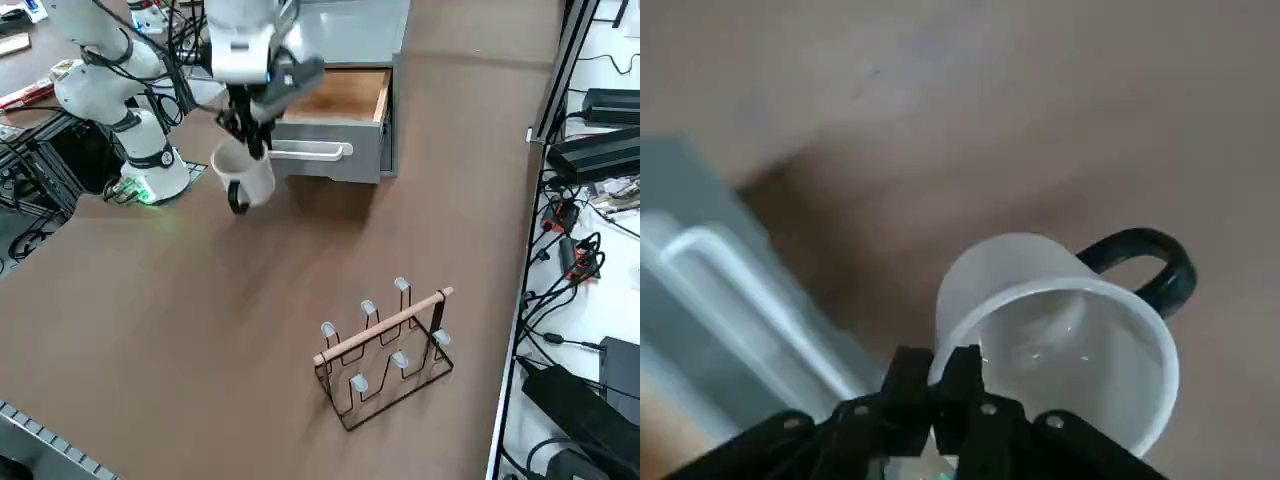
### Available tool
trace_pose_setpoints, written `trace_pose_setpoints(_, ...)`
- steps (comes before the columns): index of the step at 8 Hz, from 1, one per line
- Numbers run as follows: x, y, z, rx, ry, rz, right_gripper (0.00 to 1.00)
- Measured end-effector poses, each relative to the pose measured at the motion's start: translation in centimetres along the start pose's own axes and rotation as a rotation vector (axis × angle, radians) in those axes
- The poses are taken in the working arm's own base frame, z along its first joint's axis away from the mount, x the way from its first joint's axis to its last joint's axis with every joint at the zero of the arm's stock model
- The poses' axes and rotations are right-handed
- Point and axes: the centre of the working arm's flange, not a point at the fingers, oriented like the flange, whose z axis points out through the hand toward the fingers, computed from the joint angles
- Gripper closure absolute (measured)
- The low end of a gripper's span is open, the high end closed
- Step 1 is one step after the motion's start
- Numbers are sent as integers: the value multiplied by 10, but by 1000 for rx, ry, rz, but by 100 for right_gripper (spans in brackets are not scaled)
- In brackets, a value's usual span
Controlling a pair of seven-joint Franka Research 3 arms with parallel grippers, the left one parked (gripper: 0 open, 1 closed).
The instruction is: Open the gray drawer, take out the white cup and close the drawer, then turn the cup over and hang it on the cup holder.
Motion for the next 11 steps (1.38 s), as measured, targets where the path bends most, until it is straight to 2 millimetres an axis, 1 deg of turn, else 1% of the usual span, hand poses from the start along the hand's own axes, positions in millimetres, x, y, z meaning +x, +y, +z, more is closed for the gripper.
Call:
trace_pose_setpoints(2,33,19,40,10,3,230,95)
trace_pose_setpoints(3,46,24,62,18,23,334,95)
trace_pose_setpoints(4,56,22,87,26,49,418,95)
trace_pose_setpoints(5,61,19,116,33,71,463,95)
trace_pose_setpoints(7,59,12,167,38,87,481,95)
trace_pose_setpoints(8,59,8,187,36,83,477,95)
trace_pose_setpoints(10,67,-1,220,29,75,484,95)
trace_pose_setpoints(11,70,-4,232,26,68,492,95)
